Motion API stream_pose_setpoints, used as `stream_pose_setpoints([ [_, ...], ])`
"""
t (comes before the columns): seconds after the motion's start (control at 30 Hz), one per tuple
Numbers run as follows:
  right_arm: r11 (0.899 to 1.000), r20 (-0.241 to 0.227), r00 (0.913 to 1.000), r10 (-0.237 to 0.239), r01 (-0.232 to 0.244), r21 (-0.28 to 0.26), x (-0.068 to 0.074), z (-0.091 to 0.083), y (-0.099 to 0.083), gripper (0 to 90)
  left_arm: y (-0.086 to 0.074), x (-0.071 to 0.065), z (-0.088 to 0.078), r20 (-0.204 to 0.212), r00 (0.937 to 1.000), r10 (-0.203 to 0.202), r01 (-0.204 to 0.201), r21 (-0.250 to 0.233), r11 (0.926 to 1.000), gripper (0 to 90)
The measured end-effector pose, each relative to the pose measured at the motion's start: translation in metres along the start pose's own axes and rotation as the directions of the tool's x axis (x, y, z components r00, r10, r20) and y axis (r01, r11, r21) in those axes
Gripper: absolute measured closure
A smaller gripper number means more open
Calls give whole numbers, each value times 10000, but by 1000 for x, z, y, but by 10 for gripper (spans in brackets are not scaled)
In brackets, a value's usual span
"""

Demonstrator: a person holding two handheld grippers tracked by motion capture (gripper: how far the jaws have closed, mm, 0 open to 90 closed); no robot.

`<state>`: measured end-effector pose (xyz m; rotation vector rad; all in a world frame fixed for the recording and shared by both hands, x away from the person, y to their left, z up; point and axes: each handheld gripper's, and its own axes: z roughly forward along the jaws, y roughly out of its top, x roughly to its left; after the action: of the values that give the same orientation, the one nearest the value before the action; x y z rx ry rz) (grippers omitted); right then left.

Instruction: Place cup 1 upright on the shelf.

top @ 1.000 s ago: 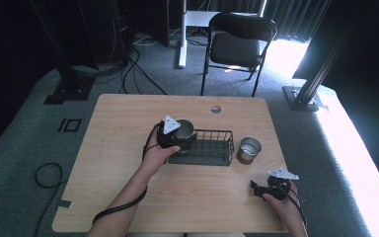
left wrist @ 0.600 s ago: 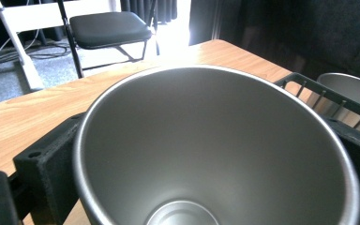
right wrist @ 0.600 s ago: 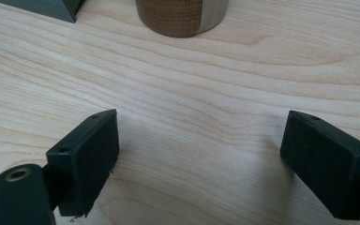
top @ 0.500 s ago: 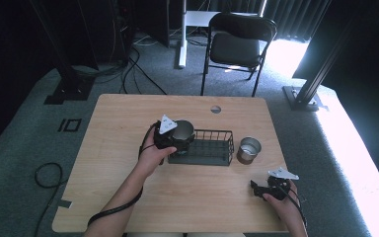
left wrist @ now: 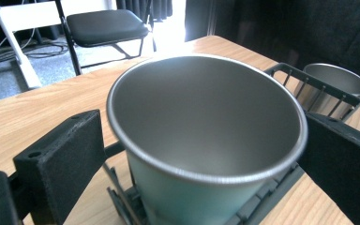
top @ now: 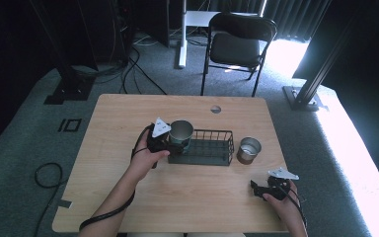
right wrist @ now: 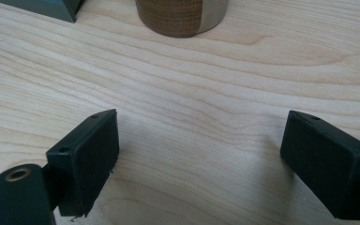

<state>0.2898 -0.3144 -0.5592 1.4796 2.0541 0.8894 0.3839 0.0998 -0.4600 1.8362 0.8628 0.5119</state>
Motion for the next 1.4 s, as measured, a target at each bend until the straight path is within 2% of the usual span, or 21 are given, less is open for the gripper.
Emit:
stream_pose_setpoints([
  [0.17,10000,2,10000,-1,1,0,0,0,0,114,-7,3,-5,-119,9999,101,-99,174,9998,31],
  [0.4,10000,-2,10000,20,-20,6,0,0,0,114,-16,8,-14,-128,9999,2,1,225,9997,31],
  [0.6,10000,-2,10000,16,-16,3,0,0,0,114,-23,11,-25,-78,9997,-225,225,86,9997,31],
  [1.23,10000,-3,10000,8,-8,5,0,0,0,114,-53,27,-52,-677,9965,-480,519,569,9970,31],
  [1.4,10000,-3,10000,8,-8,7,0,0,0,114,-61,30,-57,-700,9961,-538,585,663,9961,31],
])
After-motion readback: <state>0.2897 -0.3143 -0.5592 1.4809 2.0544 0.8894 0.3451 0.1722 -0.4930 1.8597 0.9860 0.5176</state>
